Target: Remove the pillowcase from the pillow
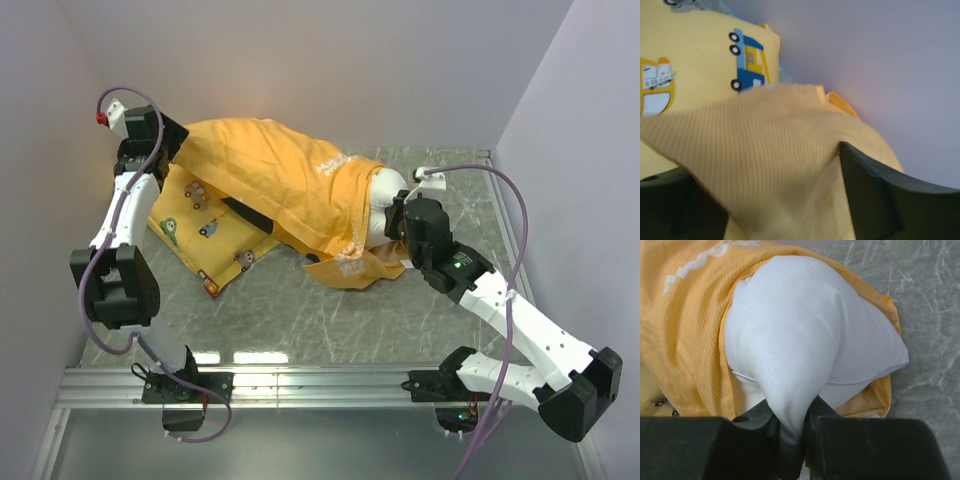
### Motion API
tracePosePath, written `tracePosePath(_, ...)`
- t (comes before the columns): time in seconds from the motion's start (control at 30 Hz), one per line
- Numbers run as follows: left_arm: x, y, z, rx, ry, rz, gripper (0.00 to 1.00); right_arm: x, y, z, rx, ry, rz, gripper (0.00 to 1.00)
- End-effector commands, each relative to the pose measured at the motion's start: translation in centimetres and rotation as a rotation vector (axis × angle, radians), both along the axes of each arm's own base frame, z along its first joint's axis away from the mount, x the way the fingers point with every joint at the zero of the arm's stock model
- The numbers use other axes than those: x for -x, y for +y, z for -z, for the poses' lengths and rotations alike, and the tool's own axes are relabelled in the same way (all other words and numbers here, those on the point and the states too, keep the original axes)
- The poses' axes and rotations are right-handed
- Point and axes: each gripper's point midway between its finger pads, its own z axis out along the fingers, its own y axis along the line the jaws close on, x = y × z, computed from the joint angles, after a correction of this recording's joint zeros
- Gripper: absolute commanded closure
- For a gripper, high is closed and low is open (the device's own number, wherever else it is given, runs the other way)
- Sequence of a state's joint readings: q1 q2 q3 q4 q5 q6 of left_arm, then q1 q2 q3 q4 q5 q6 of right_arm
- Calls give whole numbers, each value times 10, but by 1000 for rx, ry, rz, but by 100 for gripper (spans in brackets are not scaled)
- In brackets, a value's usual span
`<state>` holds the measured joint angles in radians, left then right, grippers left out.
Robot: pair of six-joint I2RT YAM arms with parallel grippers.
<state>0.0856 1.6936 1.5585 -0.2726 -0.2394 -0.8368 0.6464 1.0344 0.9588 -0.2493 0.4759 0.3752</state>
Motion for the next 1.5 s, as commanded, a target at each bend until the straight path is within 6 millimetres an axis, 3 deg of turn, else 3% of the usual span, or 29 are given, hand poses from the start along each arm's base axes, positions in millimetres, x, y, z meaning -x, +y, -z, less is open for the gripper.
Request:
tracePosePath(0.0, -30, 0, -33, 40, -159, 58, 23, -2, -17, -72, -94, -167, 47, 100)
tracePosePath(0.1, -45, -3, -30, 59, -184, 109, 62, -2, -27, -78, -95, -176, 65, 100)
tracePosePath(0.13, -48, -3, -37, 60, -198, 116, 87, -3, -33, -80, -96, -180, 82, 100)
tracePosePath(0.17, -49, 1, -39, 57, -200, 113, 97, -3, -38, -83, -98, -185, 94, 100)
tracePosePath(0.23, -51, 6, -52, 52, -228, 104, 100, -4, -49, -86, -98, -177, 125, 100)
tracePosePath(0.3, -51, 23, -65, 44, -243, 80, 100, -6, -70, -95, -114, -190, 184, 100)
tracePosePath(0.33, -52, 31, -91, 29, -284, 71, 100, -6, -77, -96, -121, -186, 200, 100)
tracePosePath(0.37, -51, 46, -101, 20, -292, 45, 100, -7, -94, -102, -132, -196, 246, 100)
tracePosePath(0.4, -51, 55, -97, 18, -263, 28, 100, -3, -104, -109, -155, -212, 272, 100)
tracePosePath(0.43, -50, 64, -126, 1, -307, 8, 100, -1, -111, -113, -164, -215, 285, 100)
tracePosePath(0.5, -43, 88, -141, -3, -328, -41, 100, 5, -138, -122, -185, -239, 357, 100)
tracePosePath(0.67, -16, 146, -139, 54, -348, -152, 100, 13, -174, -124, -224, -237, 447, 100)
tracePosePath(0.8, -5, 162, -142, 39, -345, -177, 100, 14, -191, -117, -240, -238, 500, 100)
tracePosePath(0.87, -7, 159, -142, 32, -346, -151, 100, 8, -189, -114, -256, -226, 479, 100)
tracePosePath(0.9, -7, 157, -143, 29, -349, -141, 100, 2, -179, -110, -274, -201, 426, 100)
tracePosePath(1.03, -16, 122, -137, -6, -307, -20, 96, -7, -151, -99, -316, -174, 283, 100)
tracePosePath(1.07, -19, 108, -138, -11, -307, 21, 90, -7, -144, -97, -317, -168, 262, 100)
tracePosePath(1.1, -16, 102, -144, -26, -308, 33, 73, -7, -140, -94, -307, -159, 244, 100)
tracePosePath(1.17, -14, 81, -150, -41, -324, 72, 52, -4, -118, -87, -288, -154, 178, 100)
tracePosePath(1.2, -6, 73, -161, -63, -341, 87, 36, -3, -114, -83, -266, -154, 167, 100)
tracePosePath(1.3, 10, 43, -184, -112, -358, 126, 25, 0, -95, -62, -247, -134, 113, 100)
tracePosePath(1.33, 13, 24, -185, -120, -345, 146, 24, 1, -88, -46, -248, -103, 87, 100)
tracePosePath(1.37, 24, 11, -198, -159, -362, 171, 24, 2, -83, -39, -249, -93, 76, 100)
tracePosePath(1.4, 27, -4, -195, -167, -350, 204, 23, 5, -74, -32, -248, -82, 53, 100)
tracePosePath(1.43, 32, -37, -191, -169, -334, 275, 23, 7, -72, -15, -238, -49, 52, 100)
tracePosePath(1.47, 43, -51, -198, -204, -336, 293, 22, 10, -71, -9, -242, -45, 50, 100)
